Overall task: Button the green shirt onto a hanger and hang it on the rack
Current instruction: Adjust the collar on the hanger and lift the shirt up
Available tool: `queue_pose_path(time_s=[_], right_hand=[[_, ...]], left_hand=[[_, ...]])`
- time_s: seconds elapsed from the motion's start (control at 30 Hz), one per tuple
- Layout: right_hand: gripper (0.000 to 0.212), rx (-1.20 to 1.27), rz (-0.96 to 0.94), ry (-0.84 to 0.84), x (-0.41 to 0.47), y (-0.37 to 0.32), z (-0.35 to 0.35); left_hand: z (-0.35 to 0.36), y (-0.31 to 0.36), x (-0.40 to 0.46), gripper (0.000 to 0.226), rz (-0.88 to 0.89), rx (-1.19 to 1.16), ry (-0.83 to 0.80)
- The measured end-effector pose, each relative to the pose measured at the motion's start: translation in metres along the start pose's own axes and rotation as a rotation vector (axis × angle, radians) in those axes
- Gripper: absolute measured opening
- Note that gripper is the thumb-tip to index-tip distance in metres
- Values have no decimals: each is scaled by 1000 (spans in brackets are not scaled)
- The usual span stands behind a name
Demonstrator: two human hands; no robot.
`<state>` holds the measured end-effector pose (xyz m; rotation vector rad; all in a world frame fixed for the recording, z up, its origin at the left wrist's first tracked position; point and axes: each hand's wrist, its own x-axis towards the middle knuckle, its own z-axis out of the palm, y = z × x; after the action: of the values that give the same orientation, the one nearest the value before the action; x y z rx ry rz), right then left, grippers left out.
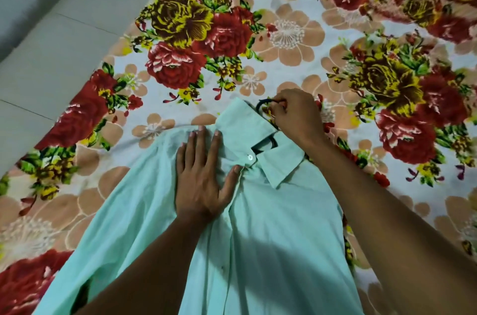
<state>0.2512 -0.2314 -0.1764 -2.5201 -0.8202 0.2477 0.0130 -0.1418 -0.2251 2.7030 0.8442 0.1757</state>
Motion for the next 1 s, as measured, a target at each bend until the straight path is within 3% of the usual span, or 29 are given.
queue_pose_path(time_s=[0.33,0.43,0.53,0.63,0.7,0.77,0.9,1.0], right_hand=[[24,-94,69,20,3,1,-6],[23,-197,-49,94,-2,-1,-5],[20,-126,-159,159,-5,-6,-13],[22,-35,38,200,-22,3,-17],[35,31,252,125,-37,15,-20],[51,93,351,-40,-47,22,-24],[79,24,313,-173,-57,10,-14],[73,-21,260,-126,-64,6,-6]], left_hand=[[1,-2,12,85,-43,30,30],[2,3,12,85,-43,51,20],[4,4,14,85,-41,46,4],[3,-1,12,85,-48,78,-7],[3,-2,10,86,-43,75,-8],[3,2,13,86,-41,69,4],[4,-3,18,88,-45,81,8],[8,-6,13,88,-41,94,11]])
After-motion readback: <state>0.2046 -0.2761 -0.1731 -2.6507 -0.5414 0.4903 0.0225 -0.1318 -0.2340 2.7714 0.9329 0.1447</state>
